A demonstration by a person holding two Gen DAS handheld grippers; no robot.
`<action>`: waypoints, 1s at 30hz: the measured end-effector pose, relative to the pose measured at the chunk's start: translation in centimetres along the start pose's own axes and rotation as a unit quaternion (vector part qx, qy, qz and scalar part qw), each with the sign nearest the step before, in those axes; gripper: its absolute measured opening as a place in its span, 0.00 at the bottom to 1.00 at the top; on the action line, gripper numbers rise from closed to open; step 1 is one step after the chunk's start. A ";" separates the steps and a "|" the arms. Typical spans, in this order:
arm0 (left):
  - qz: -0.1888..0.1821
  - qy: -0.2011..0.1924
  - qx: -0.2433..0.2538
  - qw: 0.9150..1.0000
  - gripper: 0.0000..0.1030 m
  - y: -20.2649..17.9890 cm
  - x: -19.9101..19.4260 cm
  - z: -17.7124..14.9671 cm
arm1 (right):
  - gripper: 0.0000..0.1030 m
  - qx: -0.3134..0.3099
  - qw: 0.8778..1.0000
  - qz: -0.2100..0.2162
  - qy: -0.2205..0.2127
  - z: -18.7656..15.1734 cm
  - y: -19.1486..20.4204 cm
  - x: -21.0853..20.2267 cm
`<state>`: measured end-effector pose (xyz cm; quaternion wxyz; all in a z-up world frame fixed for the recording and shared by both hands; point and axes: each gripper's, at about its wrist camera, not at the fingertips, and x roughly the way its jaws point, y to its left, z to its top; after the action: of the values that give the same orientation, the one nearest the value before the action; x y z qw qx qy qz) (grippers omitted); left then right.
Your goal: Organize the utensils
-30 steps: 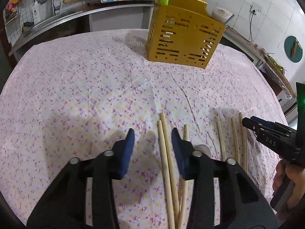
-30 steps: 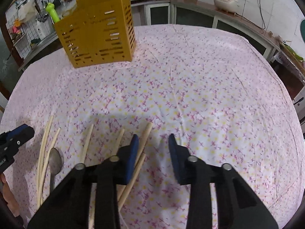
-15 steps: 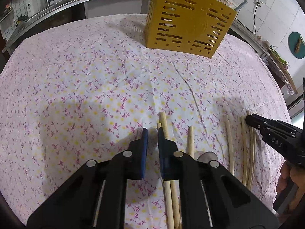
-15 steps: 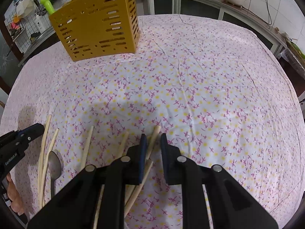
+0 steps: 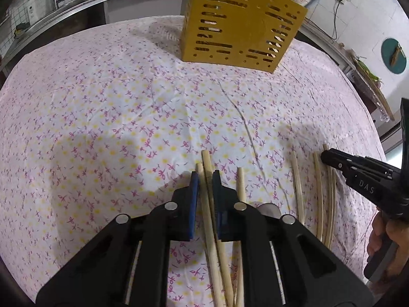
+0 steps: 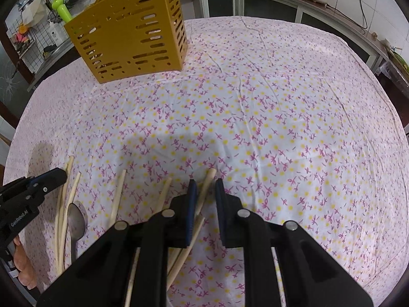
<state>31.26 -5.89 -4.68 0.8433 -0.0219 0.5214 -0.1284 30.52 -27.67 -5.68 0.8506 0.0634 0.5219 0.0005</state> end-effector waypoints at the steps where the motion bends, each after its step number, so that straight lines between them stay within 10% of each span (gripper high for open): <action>1: 0.000 0.006 0.001 1.000 0.14 -0.1 0.2 0.0 | 0.15 0.001 1.000 0.001 0.002 0.1 0.0 0.0; 15: -0.005 0.006 -0.008 1.000 0.04 0.7 -0.4 0.1 | 0.10 0.001 1.000 0.012 0.005 0.6 -0.2 -0.3; 30: -0.035 -0.081 -0.013 0.996 0.04 1.2 -7.8 -0.3 | 0.08 -0.014 0.993 0.049 -0.108 0.7 1.6 -7.5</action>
<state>27.90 -2.80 1.75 0.8773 -0.0616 0.4523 -0.1484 27.78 -26.66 1.48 0.9017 0.0763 0.4234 0.0428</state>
